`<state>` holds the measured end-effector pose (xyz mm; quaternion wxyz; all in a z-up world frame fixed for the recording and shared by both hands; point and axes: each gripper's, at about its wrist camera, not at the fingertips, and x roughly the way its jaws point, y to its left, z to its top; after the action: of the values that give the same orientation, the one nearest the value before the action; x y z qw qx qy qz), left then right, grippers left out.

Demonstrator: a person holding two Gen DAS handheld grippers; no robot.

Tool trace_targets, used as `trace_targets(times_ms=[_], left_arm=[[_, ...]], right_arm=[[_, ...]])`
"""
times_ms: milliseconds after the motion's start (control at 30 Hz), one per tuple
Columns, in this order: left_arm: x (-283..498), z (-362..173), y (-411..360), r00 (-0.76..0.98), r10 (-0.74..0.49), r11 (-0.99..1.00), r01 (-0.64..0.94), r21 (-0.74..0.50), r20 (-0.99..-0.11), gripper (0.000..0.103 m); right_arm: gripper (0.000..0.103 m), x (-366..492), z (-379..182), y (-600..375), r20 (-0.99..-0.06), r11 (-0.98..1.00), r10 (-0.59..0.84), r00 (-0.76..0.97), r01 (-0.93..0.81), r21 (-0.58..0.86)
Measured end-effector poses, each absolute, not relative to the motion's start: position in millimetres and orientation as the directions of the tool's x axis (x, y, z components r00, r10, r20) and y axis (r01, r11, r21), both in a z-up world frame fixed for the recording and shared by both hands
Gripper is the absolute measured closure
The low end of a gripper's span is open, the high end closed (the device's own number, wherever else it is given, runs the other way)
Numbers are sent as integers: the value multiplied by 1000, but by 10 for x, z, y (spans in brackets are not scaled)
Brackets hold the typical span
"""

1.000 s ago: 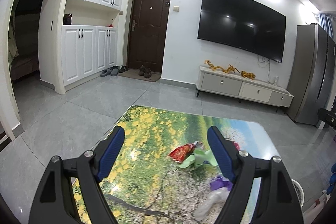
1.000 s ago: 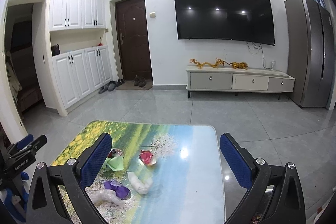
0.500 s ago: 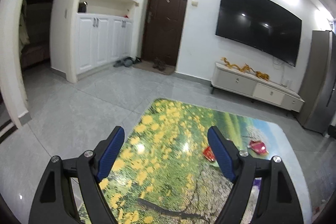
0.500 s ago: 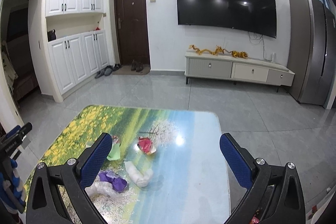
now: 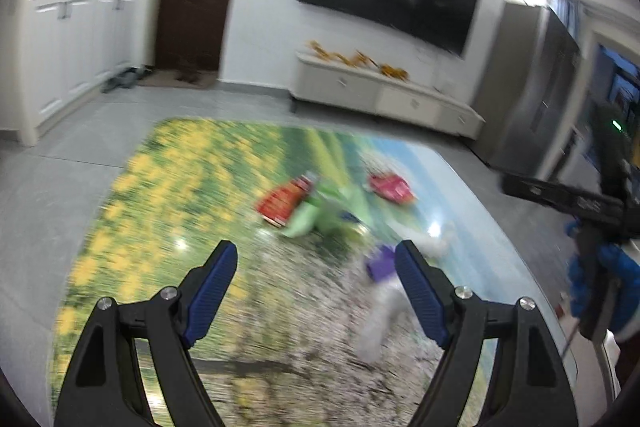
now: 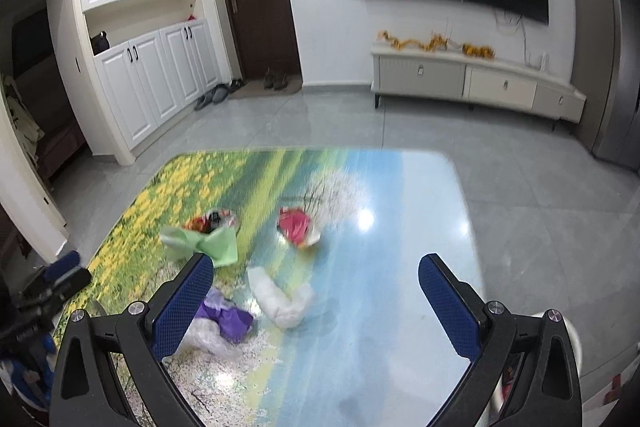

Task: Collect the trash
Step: 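Move both open tools back over the remaining trash on the table, then grasp the clear plastic bag with the left tool while the right tool grasps the white tissue, then carry both held items over the white trash bin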

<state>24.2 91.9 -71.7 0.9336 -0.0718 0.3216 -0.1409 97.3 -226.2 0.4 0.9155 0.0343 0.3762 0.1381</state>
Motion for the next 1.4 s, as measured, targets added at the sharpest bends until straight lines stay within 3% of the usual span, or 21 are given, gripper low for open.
trace_targets(times_ms=[200, 467, 600, 1000, 1200, 1400], left_arm=[[360, -972, 606, 670, -374, 927, 290, -237, -641, 23], [442, -1146, 518, 614, -396, 918, 297, -264, -683, 30], [509, -1220, 546, 585, -406, 913, 290, -286, -702, 43], [490, -1238, 397, 554, -428, 895, 367, -253, -714, 63], [463, -1251, 307, 529, -444, 879, 416, -236, -723, 84], [415, -1241, 301, 533, -447, 880, 404, -248, -718, 91]], right_arm=[[13, 1180, -412, -2179, -750, 944, 324, 577, -245, 219], [21, 1349, -720, -2071, -784, 928, 365, 502, -262, 265], [37, 1400, -831, -2056, -796, 923, 377, 474, -258, 284], [75, 1357, -791, -2090, -772, 908, 414, 482, -281, 312], [79, 1250, -673, -2115, -755, 901, 427, 499, -310, 305], [80, 1101, -530, -2184, -733, 895, 438, 520, -333, 298]])
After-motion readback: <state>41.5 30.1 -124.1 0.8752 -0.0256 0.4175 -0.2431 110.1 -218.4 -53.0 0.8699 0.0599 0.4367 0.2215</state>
